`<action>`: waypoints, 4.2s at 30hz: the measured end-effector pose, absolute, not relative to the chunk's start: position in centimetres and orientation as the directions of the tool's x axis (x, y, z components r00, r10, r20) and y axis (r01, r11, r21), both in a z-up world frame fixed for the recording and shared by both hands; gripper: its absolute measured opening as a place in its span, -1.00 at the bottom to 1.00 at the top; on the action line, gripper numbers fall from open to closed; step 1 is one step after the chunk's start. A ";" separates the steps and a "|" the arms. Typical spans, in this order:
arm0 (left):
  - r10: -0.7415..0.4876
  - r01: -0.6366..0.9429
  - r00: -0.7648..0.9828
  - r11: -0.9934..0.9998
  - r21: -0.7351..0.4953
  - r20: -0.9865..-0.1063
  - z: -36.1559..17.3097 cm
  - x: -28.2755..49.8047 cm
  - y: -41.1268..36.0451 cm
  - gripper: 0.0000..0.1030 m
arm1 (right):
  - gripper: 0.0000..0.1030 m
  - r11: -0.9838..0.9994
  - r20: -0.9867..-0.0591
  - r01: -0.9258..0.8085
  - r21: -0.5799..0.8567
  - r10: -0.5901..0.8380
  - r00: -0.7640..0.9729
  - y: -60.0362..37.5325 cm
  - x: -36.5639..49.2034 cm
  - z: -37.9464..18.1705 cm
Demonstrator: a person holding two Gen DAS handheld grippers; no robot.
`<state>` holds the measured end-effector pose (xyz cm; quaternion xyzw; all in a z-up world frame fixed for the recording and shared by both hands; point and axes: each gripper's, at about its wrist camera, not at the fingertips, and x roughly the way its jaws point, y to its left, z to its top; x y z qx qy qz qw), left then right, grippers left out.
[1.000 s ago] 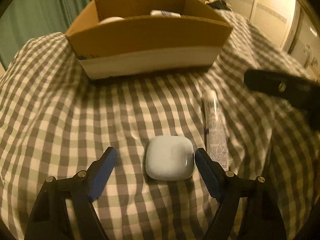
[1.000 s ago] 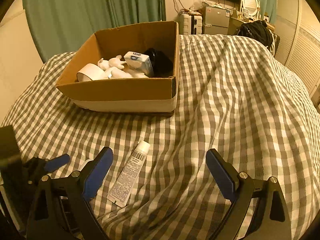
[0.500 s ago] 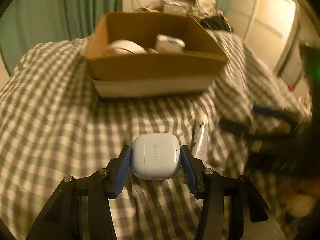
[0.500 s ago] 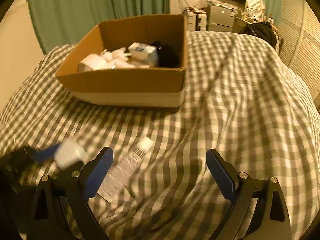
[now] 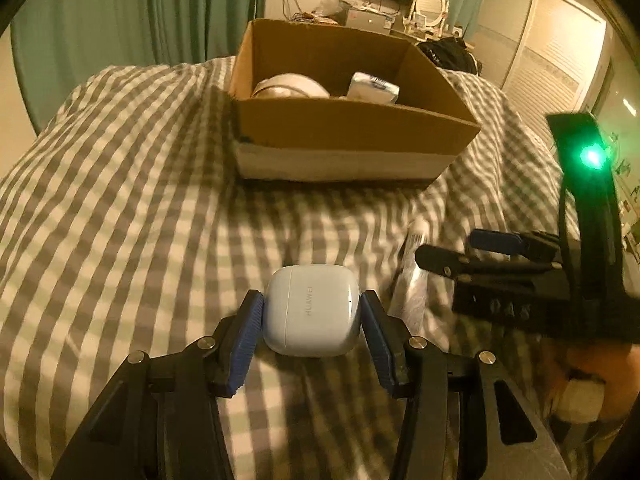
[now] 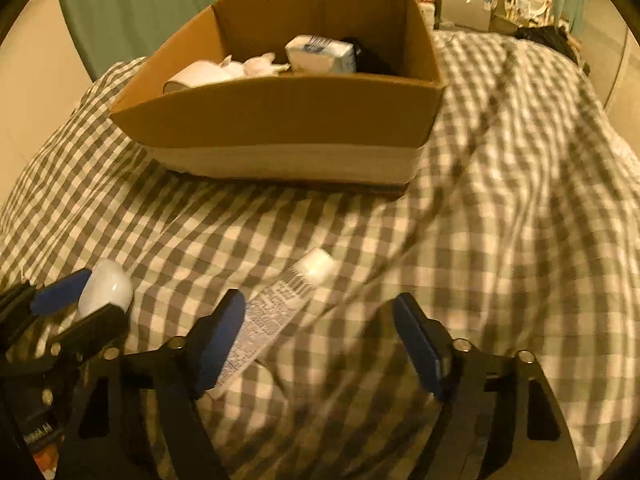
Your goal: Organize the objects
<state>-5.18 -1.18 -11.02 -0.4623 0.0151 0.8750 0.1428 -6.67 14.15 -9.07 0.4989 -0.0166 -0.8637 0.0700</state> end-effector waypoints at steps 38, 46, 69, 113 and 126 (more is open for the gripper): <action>0.190 -0.207 -0.620 -0.975 -0.075 -0.761 -6.3 -3.1 -1.8 -0.01 | -0.69 -0.974 -0.752 0.217 0.067 -0.193 -0.631 14.2 1.7 -3.8; 0.227 -0.255 -0.692 -0.965 -0.062 -0.685 -0.2 -4.7 -0.3 -0.01 | -0.69 -0.963 -0.647 0.261 0.065 -0.240 -0.724 13.0 0.5 3.0; 0.227 -0.232 -0.775 -0.970 -0.069 -0.589 3.6 -21.3 2.2 0.00 | -0.69 -0.968 -0.517 0.235 0.085 -0.244 -0.821 13.9 -15.7 10.5; 0.229 -0.264 -0.805 -0.964 -0.016 -0.548 1.8 -19.7 3.0 0.80 | 0.26 -0.988 -0.575 0.068 0.139 -0.136 -0.806 18.1 -17.4 5.9; 0.237 -0.257 -0.879 -0.966 -0.010 -0.413 6.5 -11.3 2.0 0.98 | 0.63 -0.994 -0.443 0.075 0.078 -0.102 -0.891 18.5 -9.8 10.8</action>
